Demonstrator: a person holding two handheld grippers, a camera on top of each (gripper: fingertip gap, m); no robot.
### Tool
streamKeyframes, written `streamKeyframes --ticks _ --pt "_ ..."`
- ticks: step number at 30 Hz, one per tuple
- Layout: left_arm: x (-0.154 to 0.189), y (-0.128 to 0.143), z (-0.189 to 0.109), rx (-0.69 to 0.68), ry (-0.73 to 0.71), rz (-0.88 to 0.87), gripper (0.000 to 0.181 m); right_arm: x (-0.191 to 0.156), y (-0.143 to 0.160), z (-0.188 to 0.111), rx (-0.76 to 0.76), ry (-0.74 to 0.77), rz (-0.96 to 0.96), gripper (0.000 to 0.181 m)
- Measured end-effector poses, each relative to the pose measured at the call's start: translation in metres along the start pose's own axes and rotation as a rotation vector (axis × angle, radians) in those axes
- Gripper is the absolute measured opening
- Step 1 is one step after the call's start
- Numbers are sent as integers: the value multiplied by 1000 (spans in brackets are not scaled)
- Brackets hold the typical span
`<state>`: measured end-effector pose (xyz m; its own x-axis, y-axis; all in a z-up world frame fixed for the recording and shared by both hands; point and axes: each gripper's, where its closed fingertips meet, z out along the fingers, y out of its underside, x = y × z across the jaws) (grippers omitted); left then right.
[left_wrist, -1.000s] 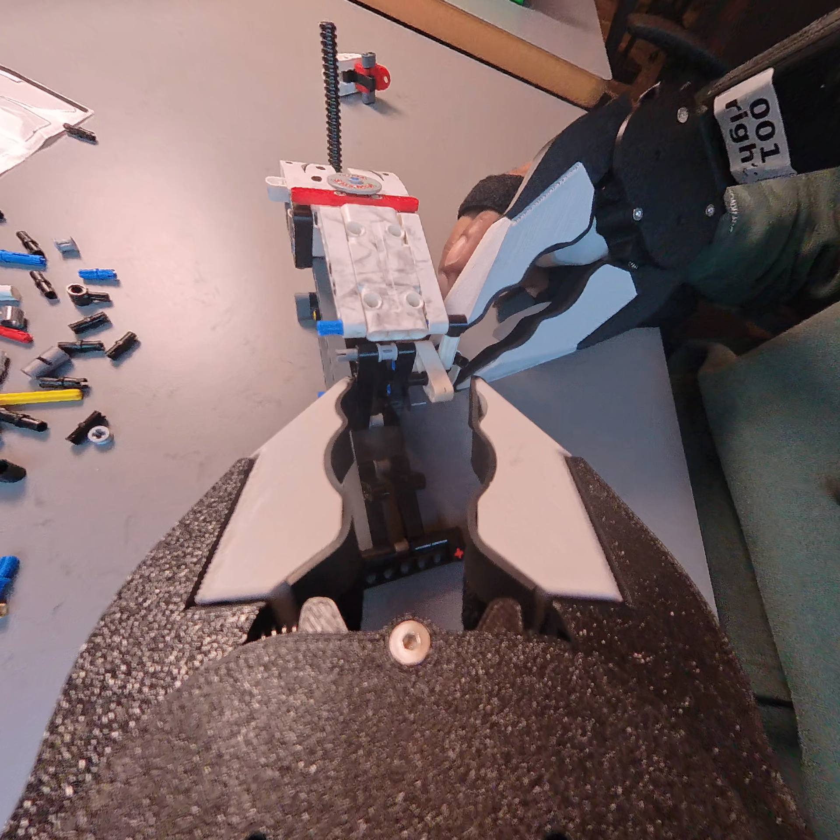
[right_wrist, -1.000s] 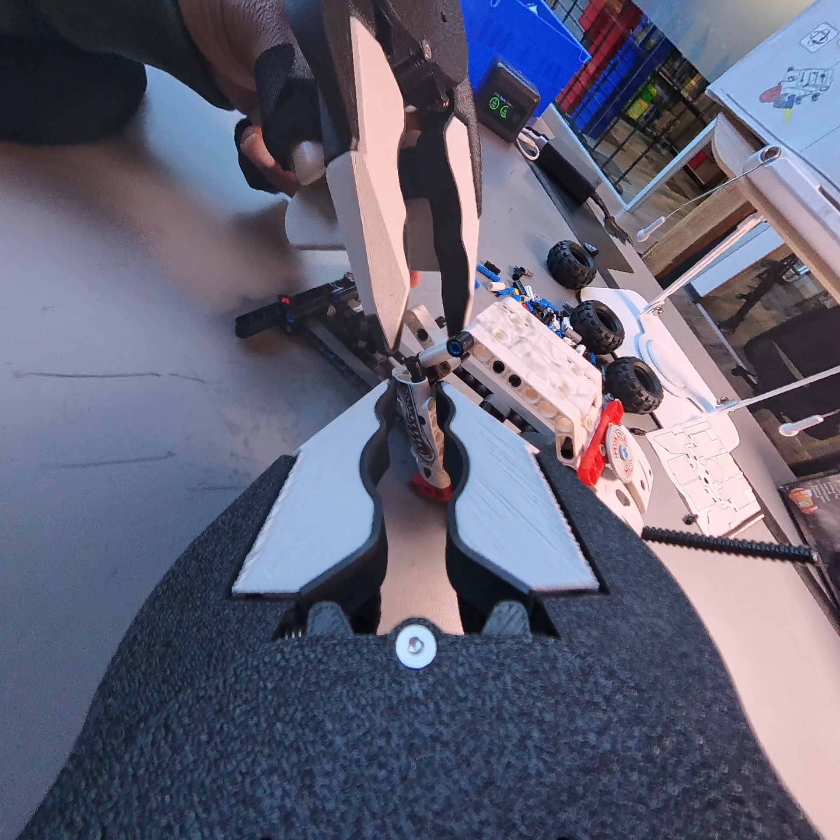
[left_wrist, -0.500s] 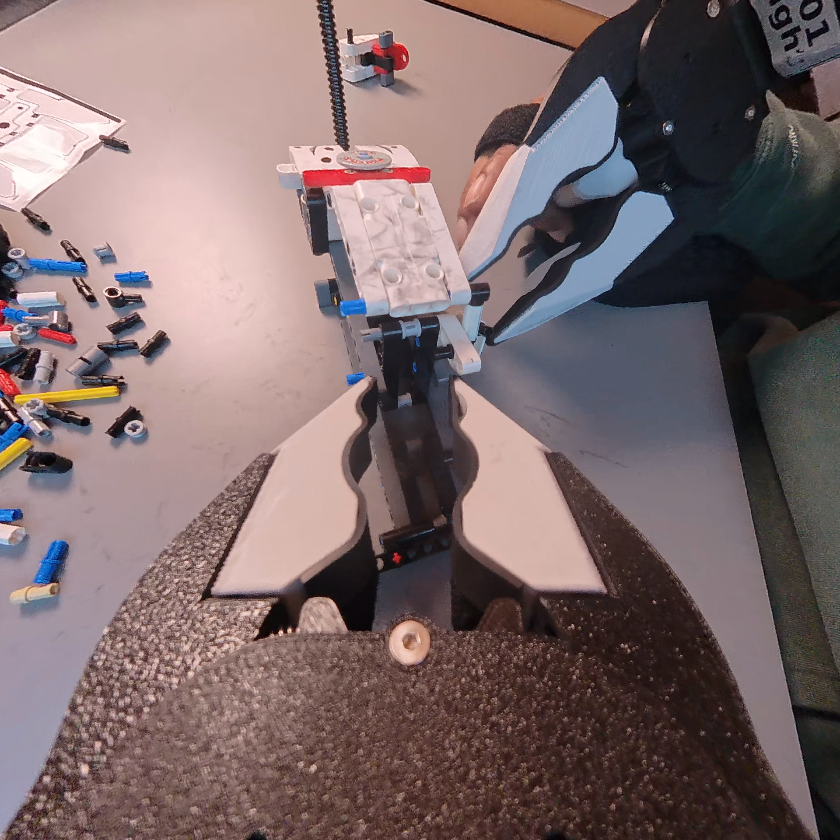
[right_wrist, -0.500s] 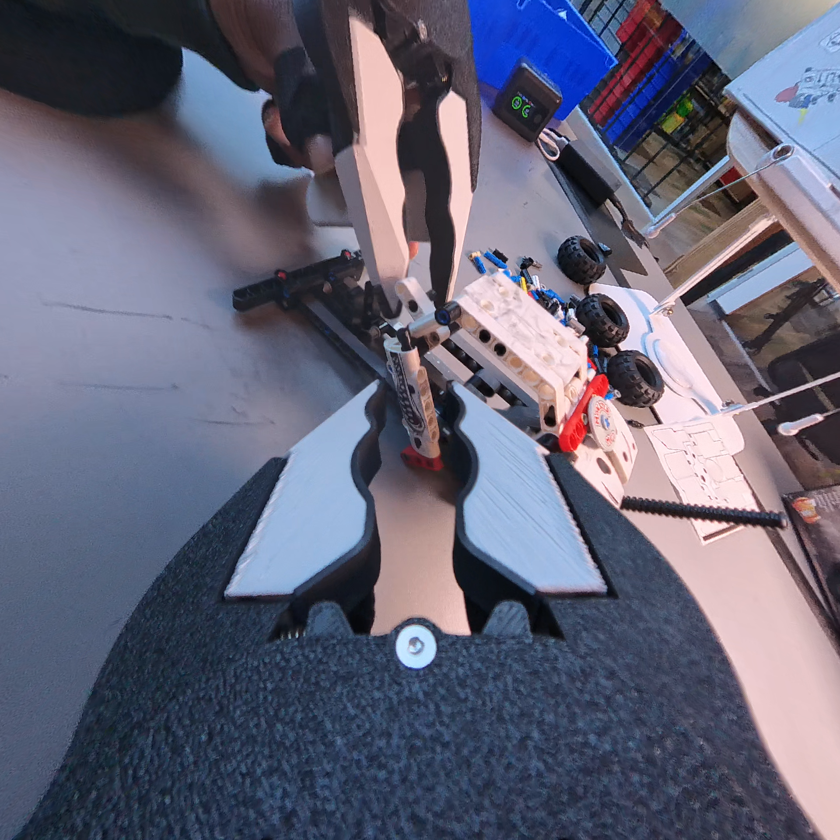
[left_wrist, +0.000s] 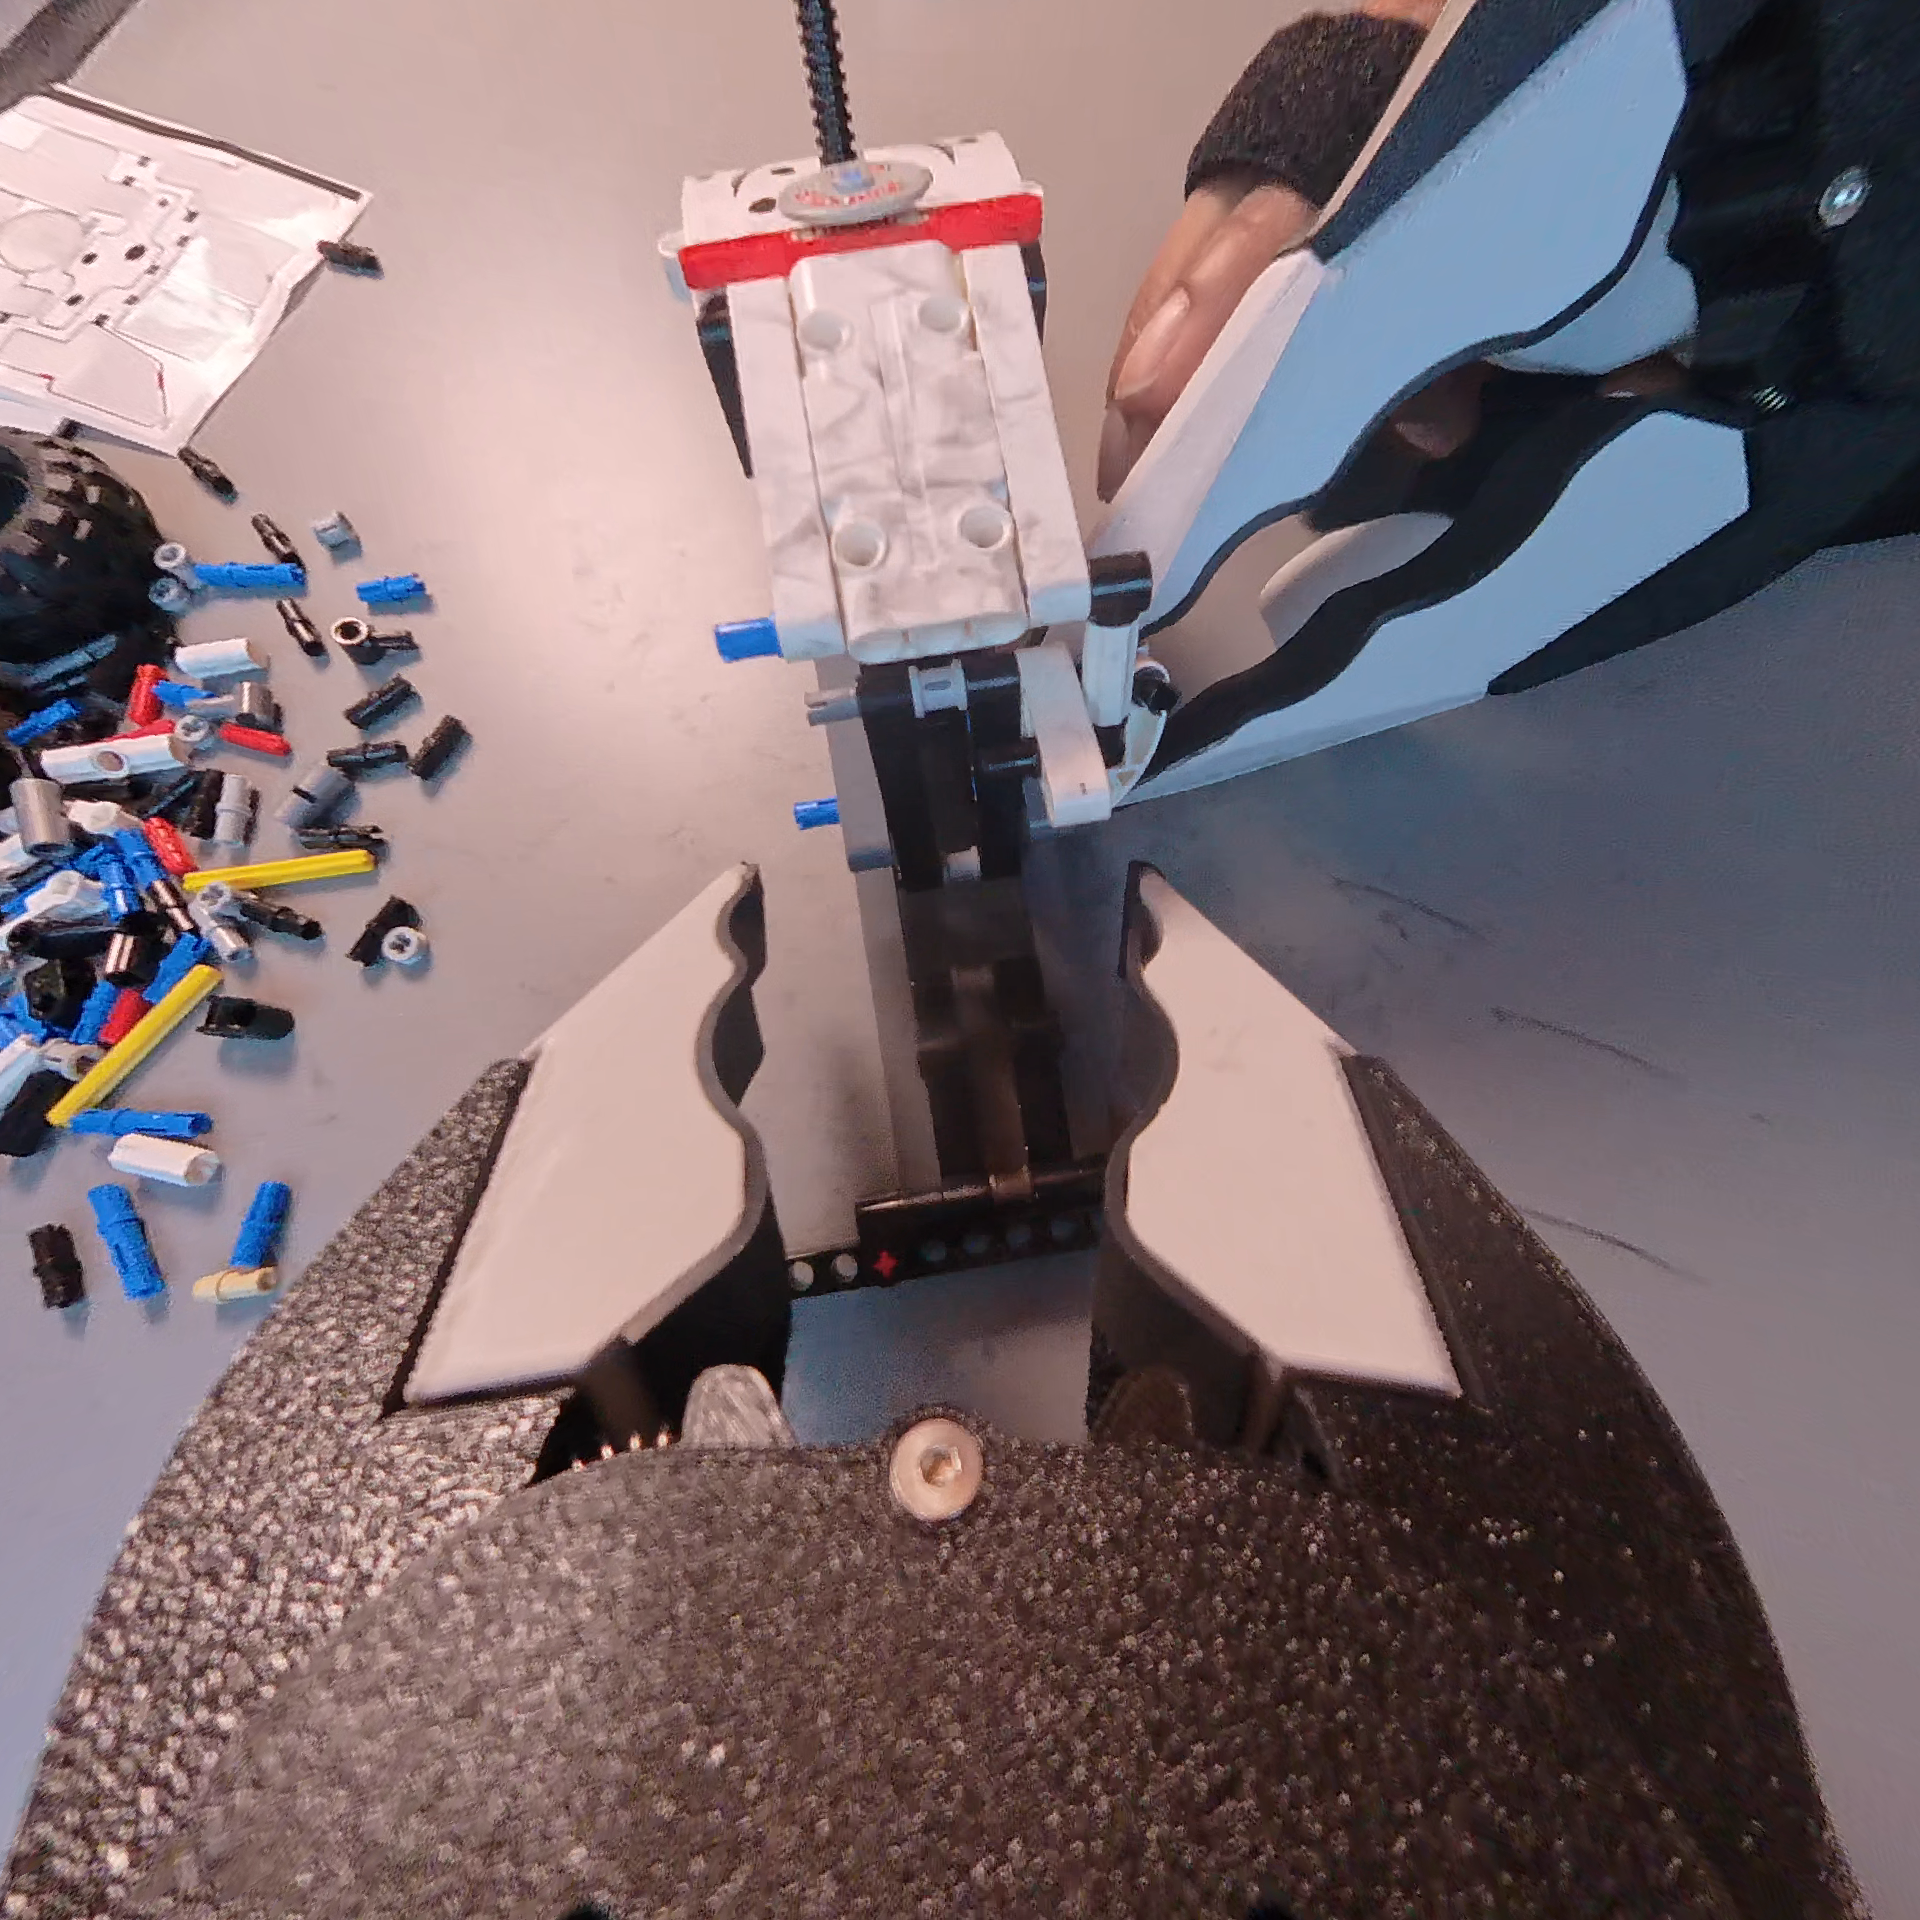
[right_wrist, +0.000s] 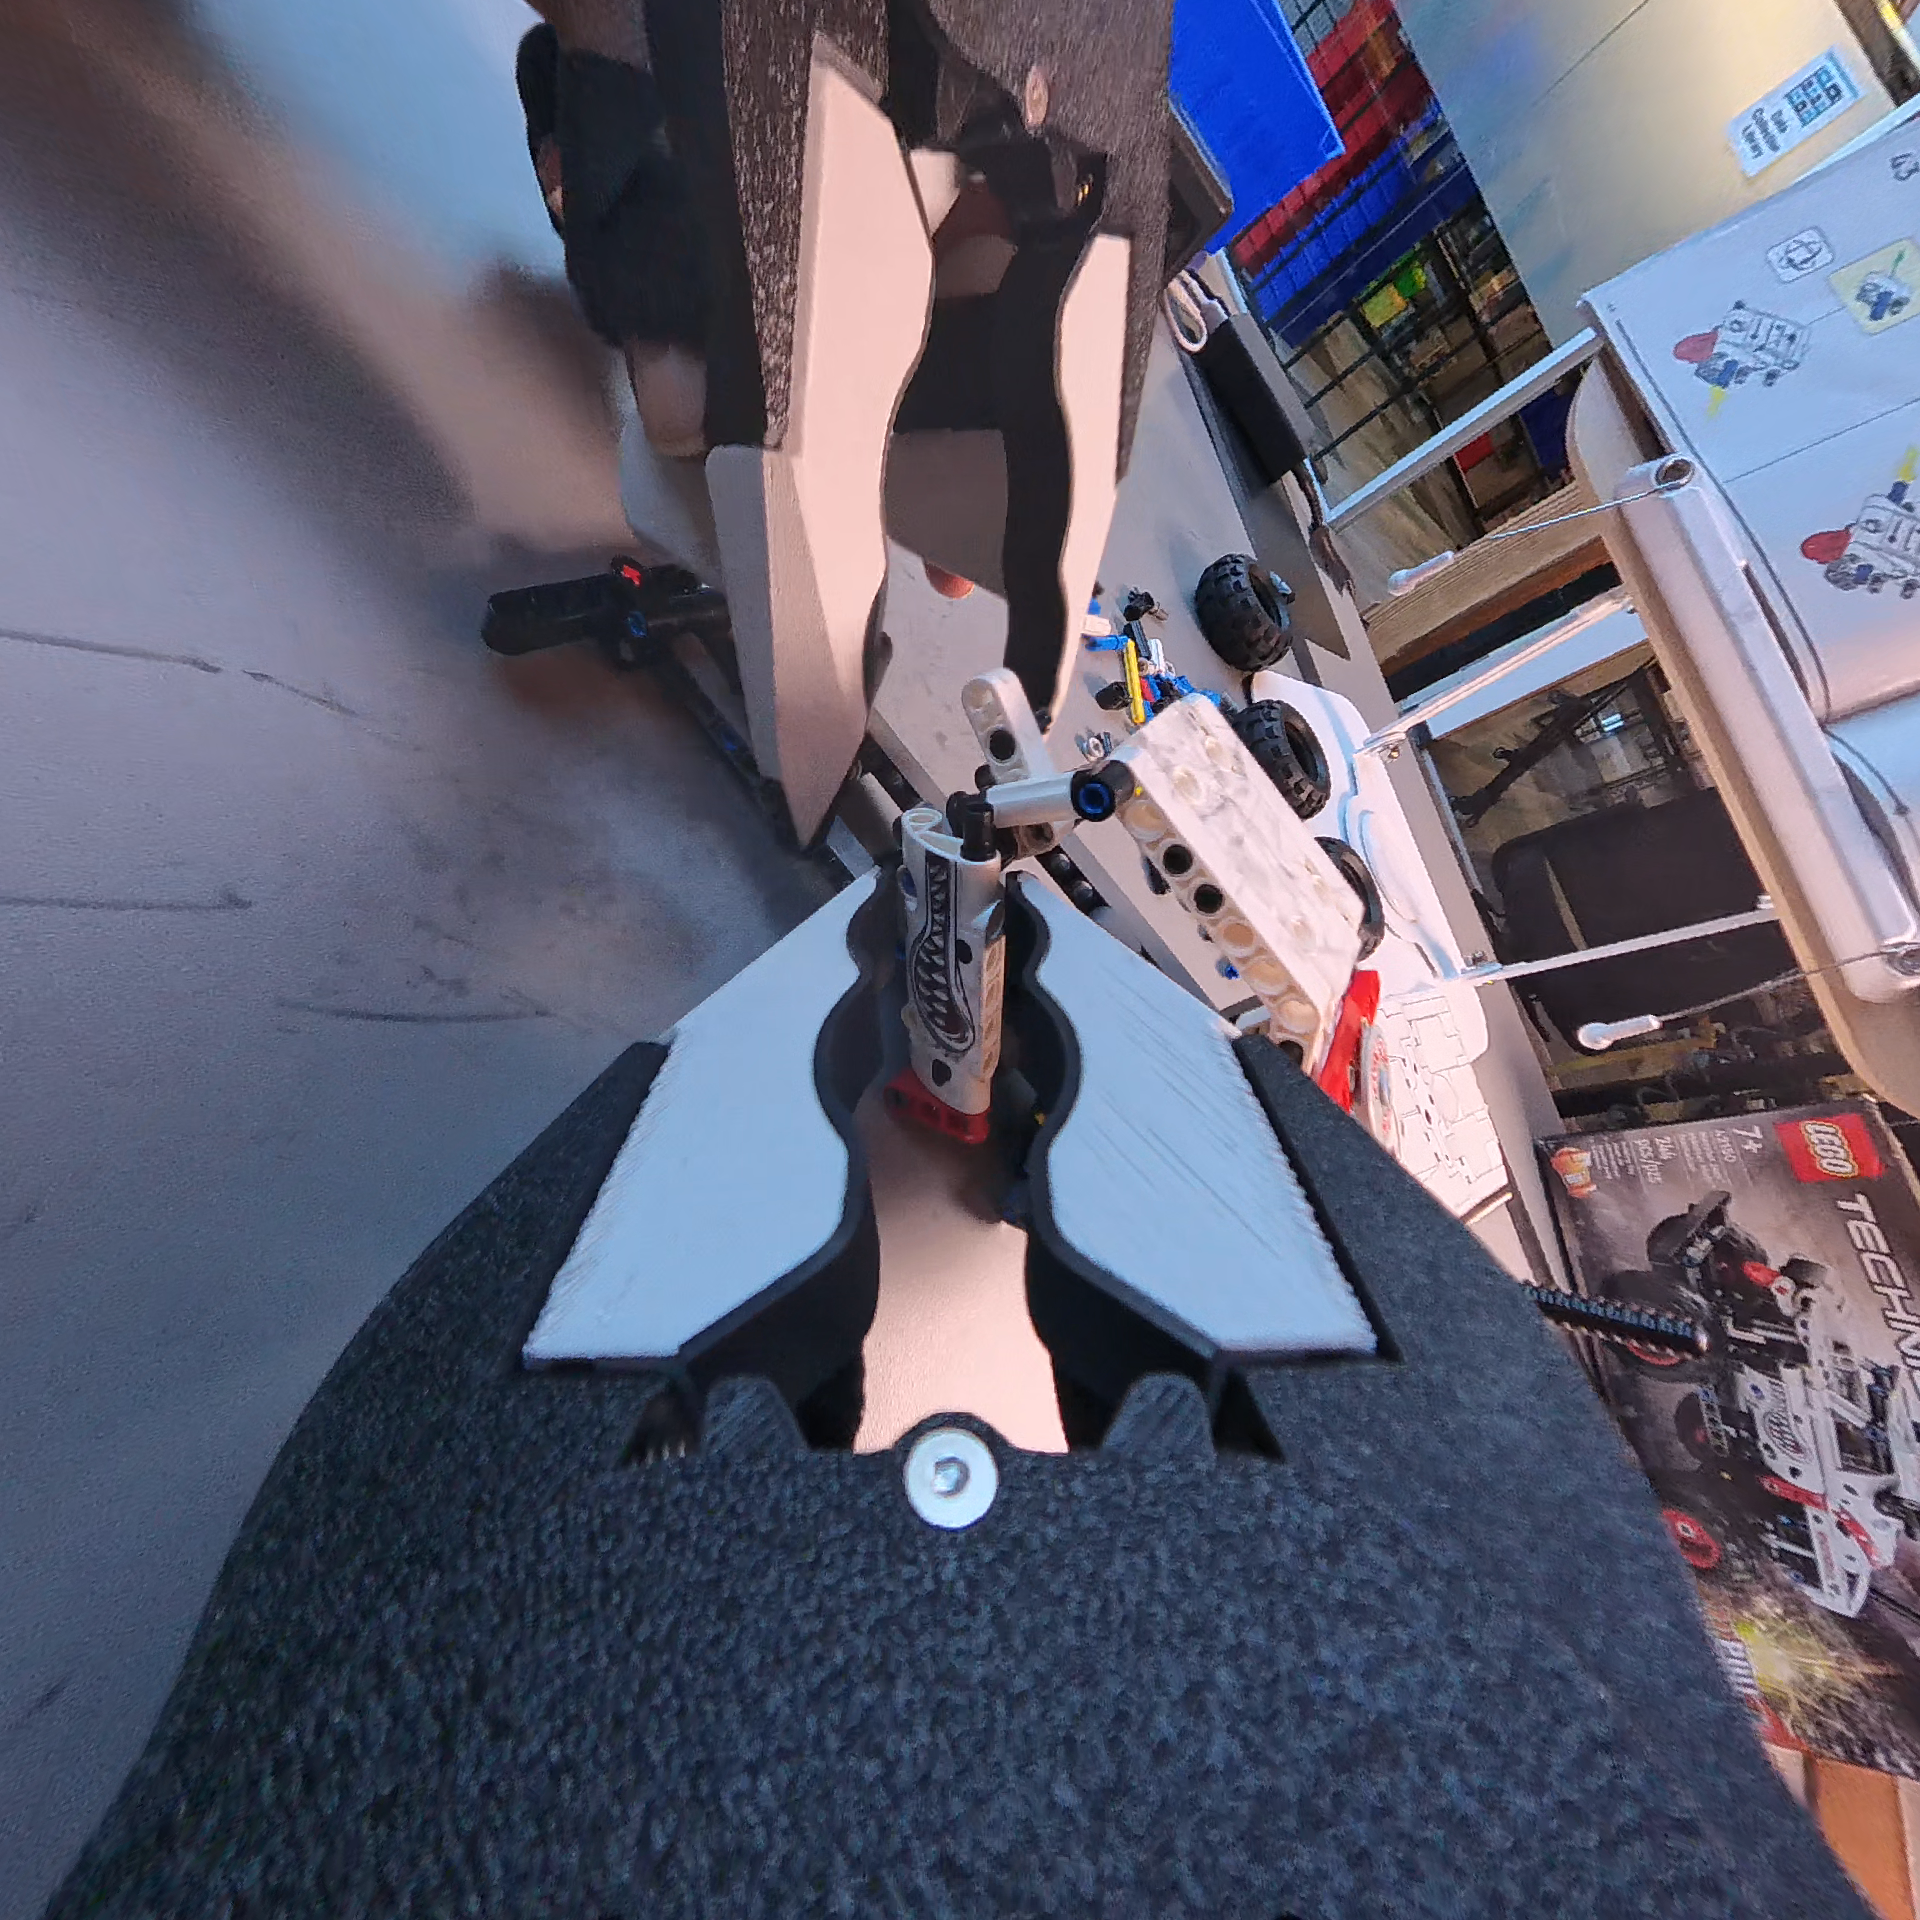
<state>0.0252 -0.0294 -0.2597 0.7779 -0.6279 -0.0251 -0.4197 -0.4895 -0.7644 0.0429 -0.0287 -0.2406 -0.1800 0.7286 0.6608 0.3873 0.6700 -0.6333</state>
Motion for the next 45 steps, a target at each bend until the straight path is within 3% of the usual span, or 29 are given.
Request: streamKeyframes --ticks 5,15,45 --pt "8 7 15 -46 38 -38 59 2 0 1 -30 52 -46 20" --pt "0 5 17 -52 -21 -112 50 6 -2 4 -99 191 -149 22" --pt "-6 10 21 -138 -24 -146 48 -1 0 -3 -112 144 -165 12"
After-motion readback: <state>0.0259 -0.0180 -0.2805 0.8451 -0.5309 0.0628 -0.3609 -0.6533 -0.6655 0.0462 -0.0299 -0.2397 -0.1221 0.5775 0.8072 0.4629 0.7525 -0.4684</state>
